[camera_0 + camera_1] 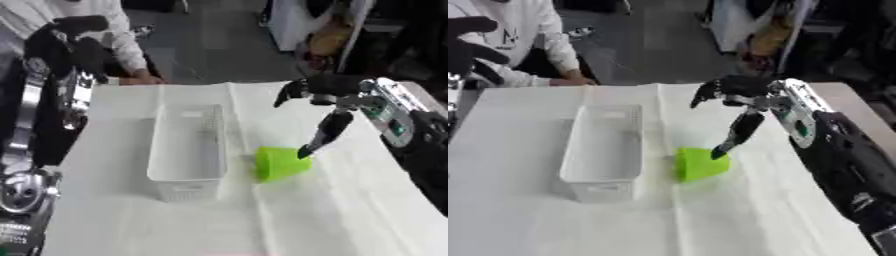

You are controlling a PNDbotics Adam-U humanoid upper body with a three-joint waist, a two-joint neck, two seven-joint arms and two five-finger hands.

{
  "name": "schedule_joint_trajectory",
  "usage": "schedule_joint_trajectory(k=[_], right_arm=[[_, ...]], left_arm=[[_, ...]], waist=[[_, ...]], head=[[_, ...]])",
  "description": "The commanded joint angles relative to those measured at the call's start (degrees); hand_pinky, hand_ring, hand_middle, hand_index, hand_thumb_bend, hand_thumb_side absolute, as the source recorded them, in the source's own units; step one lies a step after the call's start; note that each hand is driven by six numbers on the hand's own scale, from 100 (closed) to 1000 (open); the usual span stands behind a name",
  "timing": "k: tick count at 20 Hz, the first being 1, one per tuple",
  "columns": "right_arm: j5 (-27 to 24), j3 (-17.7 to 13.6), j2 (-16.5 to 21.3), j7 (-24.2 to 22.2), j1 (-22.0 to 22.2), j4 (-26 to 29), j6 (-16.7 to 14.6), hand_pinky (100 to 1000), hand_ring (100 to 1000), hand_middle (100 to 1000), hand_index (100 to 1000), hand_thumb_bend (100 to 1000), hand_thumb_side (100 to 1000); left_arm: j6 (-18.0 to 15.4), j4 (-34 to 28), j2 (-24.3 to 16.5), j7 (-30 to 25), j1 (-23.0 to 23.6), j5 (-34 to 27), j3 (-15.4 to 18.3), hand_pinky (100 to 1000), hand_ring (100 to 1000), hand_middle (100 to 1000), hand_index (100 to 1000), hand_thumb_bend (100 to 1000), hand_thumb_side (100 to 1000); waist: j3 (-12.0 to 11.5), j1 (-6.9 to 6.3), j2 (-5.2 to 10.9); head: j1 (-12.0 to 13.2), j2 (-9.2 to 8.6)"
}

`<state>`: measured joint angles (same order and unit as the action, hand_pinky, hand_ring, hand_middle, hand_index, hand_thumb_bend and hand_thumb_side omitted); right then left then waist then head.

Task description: Pick up objects on the table and place them in the box.

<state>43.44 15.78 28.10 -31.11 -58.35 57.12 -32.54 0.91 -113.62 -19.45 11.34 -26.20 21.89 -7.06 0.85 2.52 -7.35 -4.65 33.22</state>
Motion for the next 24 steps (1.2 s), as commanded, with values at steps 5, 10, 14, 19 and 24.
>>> schedule_joint_trajectory(k=[5, 10, 14, 19, 24], right_arm=[[-0.6, -0.1, 0.0, -5.6, -1.2, -0.2, -3.2, 815, 815, 799, 854, 803, 492], [-0.2, 0.1, -0.9, -5.8, -1.7, -1.8, -1.9, 812, 813, 792, 849, 785, 523], [0.5, 0.7, -1.4, -5.8, -1.3, -1.8, -2.4, 812, 813, 792, 848, 781, 529], [1.4, 1.0, -1.8, -5.7, -0.7, -2.0, -2.6, 811, 813, 792, 847, 781, 525], [2.0, 1.1, -2.2, -5.6, -0.4, -2.6, -2.7, 810, 812, 791, 847, 791, 510]], left_arm=[[-0.2, -1.0, -0.2, -0.1, -0.9, -0.3, 0.1, 450, 565, 757, 835, 268, 964], [-0.3, -1.0, -0.2, -0.2, -1.0, -0.3, 0.1, 451, 565, 757, 835, 268, 964], [-0.2, -1.0, -0.2, -0.3, -1.0, -0.3, 0.0, 451, 565, 758, 835, 268, 965], [-0.2, -1.0, -0.1, -0.4, -1.1, -0.3, 0.0, 452, 565, 758, 835, 268, 965], [-0.2, -1.0, -0.1, -0.4, -1.1, -0.3, 0.0, 453, 565, 758, 835, 268, 965]], waist=[[-0.1, -0.09, 0.90], [-0.2, -0.06, 0.97], [-0.2, -0.07, 0.93], [-0.3, -0.10, 0.88], [-0.4, -0.07, 0.84]], head=[[-0.1, 0.14], [-0.1, 0.15], [0.1, 0.13], [0.1, 0.13], [0.0, 0.16]])
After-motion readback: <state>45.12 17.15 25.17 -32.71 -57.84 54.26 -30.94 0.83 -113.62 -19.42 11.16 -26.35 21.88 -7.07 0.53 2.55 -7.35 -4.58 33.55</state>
